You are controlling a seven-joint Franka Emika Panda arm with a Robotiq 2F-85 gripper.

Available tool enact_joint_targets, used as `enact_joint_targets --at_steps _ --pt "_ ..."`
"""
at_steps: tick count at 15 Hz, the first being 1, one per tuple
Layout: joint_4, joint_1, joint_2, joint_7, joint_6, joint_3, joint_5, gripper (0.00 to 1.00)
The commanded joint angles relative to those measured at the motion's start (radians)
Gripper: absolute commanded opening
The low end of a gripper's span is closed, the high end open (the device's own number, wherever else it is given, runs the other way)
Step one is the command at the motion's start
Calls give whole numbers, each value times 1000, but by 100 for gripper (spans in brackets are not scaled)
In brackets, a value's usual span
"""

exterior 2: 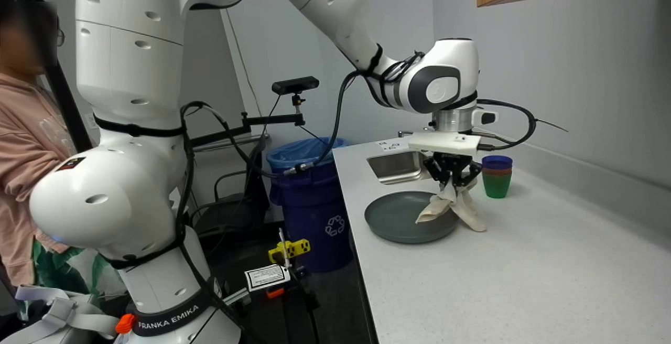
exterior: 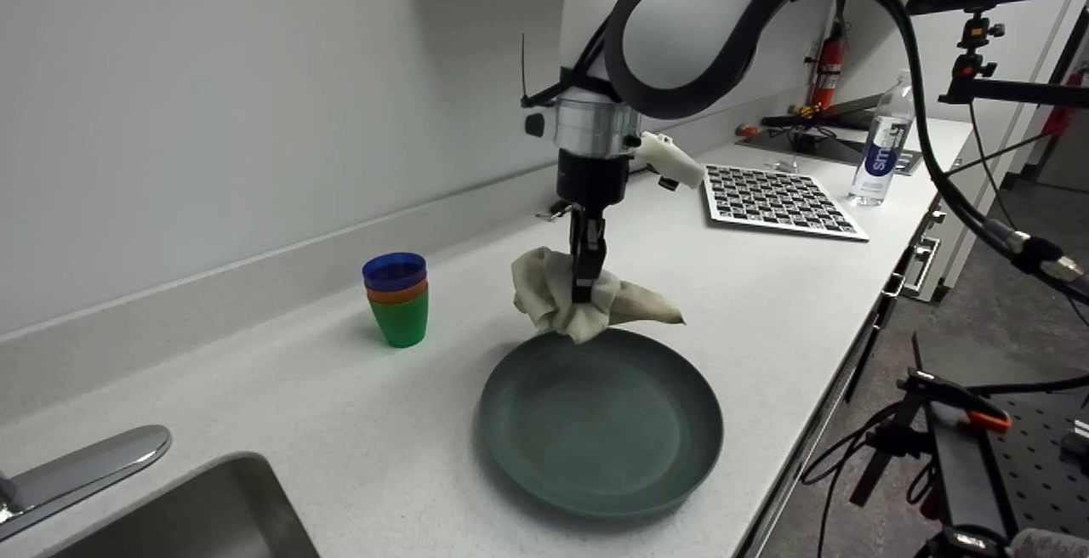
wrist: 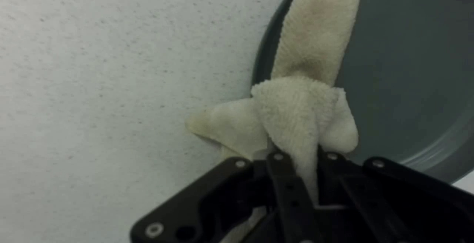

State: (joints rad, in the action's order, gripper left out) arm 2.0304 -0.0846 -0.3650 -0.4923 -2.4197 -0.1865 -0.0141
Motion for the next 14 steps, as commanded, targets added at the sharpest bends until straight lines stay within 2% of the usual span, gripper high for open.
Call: enact_joint_targets --at_steps 1,7,9,14 --pt "-26 12 1 -91 98 -32 -57 4" --pt "-41 47 -46 -100 176 -18 -15 4" --pt "-41 69 -85 -45 149 27 66 4" --pt "-49 67 -161 22 164 106 172 4"
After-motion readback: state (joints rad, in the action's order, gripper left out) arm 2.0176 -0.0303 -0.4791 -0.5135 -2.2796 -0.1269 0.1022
